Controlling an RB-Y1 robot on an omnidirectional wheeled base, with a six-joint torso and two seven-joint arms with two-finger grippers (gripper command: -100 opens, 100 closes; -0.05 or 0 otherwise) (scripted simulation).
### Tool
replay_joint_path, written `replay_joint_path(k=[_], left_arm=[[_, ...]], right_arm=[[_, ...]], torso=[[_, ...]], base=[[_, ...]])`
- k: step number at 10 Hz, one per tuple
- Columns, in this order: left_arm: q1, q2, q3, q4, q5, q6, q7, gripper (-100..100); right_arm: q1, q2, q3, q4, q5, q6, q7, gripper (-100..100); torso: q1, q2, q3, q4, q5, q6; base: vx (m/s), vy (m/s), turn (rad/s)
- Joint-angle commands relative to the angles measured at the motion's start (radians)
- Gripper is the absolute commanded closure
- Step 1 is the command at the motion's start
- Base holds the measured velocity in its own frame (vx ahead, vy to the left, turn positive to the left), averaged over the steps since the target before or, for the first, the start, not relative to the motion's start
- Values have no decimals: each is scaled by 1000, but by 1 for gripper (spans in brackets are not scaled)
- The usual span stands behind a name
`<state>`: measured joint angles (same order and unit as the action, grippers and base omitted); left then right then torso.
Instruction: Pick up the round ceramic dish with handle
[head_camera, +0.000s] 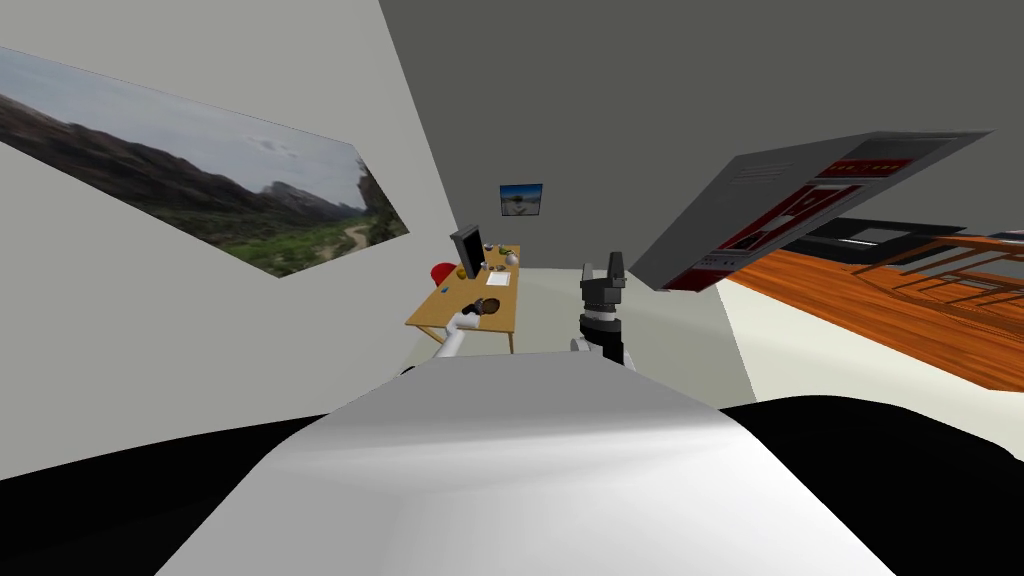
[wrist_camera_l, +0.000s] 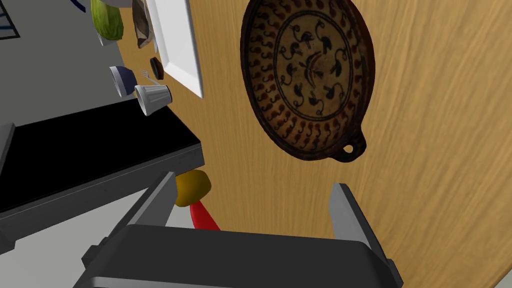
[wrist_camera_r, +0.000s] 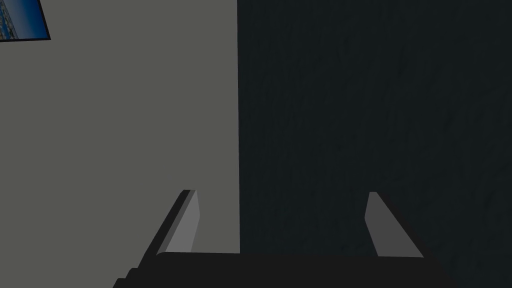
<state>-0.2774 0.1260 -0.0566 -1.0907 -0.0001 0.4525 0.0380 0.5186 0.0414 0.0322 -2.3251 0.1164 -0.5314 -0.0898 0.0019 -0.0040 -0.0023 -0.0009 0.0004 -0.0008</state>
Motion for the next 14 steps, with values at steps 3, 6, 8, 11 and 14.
replay_joint_path(k=[3, 6, 8, 11, 14], left_arm=[[-20, -25, -14, 84, 6, 49, 10, -100], [-25, -71, -25, 145, 8, 100, 20, -100], [-22, -82, -26, 156, 9, 108, 21, -100], [-27, -90, -26, 172, 9, 114, 23, 0], [-53, -22, 15, 268, 78, 57, 14, -100]], right_arm=[[0, 0, 0, 0, 0, 0, 0, 0], [0, 0, 0, 0, 0, 0, 0, 0], [0, 0, 0, 0, 0, 0, 0, 0], [0, 0, 0, 0, 0, 0, 0, 0], [0, 0, 0, 0, 0, 0, 0, 0]], torso=[[0, 0, 0, 0, 0, 0], [0, -1, -1, 0, 0, 0], [-1, -1, -1, 0, 0, 0], [-1, 3, 2, 1, 0, 0], [-3, 7, 4, 1, -1, 0]], base=[[68, 36, -14], [86, 32, -14], [54, 25, -4], [13, 10, -4], [-43, -22, -272]])
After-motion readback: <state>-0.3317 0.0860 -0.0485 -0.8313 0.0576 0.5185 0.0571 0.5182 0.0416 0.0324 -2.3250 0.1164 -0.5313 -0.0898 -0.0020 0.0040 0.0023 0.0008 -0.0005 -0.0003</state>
